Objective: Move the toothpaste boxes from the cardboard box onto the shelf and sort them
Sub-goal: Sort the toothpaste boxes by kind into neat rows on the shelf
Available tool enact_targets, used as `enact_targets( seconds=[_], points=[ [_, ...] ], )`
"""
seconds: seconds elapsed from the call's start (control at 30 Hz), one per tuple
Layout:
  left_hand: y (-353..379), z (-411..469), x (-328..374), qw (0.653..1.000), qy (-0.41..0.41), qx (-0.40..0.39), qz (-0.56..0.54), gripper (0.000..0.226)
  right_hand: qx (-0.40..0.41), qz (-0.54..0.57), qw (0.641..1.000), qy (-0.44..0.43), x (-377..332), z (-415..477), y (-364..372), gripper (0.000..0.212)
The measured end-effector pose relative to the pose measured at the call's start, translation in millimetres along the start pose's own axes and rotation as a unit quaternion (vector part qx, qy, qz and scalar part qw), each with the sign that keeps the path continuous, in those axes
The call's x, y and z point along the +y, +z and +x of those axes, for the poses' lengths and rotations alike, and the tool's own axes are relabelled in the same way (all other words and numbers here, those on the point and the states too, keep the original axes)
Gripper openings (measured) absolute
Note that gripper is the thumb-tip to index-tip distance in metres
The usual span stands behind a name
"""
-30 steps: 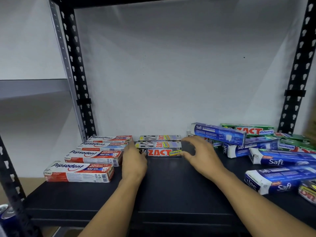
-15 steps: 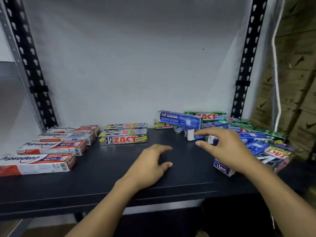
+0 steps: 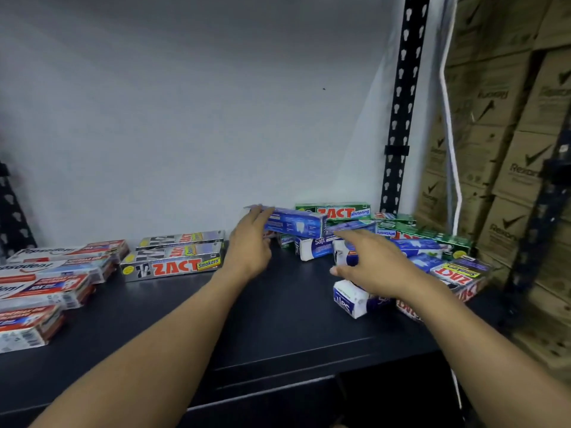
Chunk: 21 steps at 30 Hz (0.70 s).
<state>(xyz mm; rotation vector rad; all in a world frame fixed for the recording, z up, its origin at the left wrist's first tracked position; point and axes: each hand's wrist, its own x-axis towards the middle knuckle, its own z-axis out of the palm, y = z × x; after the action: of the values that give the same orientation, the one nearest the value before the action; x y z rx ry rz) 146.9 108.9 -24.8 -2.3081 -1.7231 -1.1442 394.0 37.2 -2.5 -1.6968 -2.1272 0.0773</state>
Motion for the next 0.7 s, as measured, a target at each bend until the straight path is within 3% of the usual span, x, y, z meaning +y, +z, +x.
enact_targets(
  seconds=[0.13, 0.27, 0.37, 0.53, 0.7],
  points=[
    [18, 1, -18, 0.999, 0.012, -0.040, -0.033, 0.090, 0.043, 0.011, 0.998, -0.043, -13, 42, 4, 0.084],
    [16, 2, -24, 0.998, 0.000, 0.022, -0.061, 0.080, 0.033, 0.057, 0.997, -0.040, -25, 79, 13, 0.084],
    [15, 4, -33, 0.996, -0.047, 0.060, -0.054, 0.069, 0.042, 0.093, 0.994, -0.034, -24, 92, 22, 0.066],
    [19, 10, -32, 0.999, -0.039, 0.016, 0.025, 0.065, 0.153, 0.162, 0.975, 0.000, -17, 87, 17, 0.047],
    [24, 18, -22, 0.993, -0.005, -0.026, 0.115, 0.069, 0.261, 0.208, 0.939, 0.077, -2, 68, 9, 0.046]
  ],
)
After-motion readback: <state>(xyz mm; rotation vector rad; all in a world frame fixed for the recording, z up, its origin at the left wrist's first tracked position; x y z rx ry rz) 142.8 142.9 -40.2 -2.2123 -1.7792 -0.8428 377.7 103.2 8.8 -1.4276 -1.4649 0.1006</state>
